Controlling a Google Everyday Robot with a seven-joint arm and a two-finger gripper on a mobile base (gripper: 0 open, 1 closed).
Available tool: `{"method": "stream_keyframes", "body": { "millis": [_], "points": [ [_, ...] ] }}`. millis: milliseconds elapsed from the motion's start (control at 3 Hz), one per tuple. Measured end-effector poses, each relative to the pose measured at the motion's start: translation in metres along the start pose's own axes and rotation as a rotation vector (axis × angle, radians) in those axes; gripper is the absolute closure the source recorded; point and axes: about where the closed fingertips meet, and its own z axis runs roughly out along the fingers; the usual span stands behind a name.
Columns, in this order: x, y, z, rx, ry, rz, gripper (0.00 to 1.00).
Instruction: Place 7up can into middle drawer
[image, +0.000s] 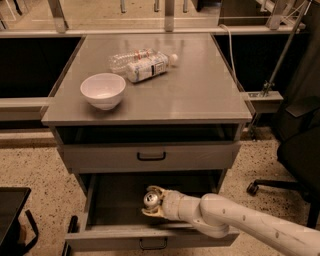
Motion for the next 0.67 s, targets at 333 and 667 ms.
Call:
{"method": "stream_keyframes", "body": {
  "millis": [333,667],
  "points": [
    [0.0080,0.0089,0.0273,-0.098,0.008,-0.006,1.00],
    [0.0080,0.0091,0.0275,-0.099,0.008,-0.006,1.00]
  ]
}}
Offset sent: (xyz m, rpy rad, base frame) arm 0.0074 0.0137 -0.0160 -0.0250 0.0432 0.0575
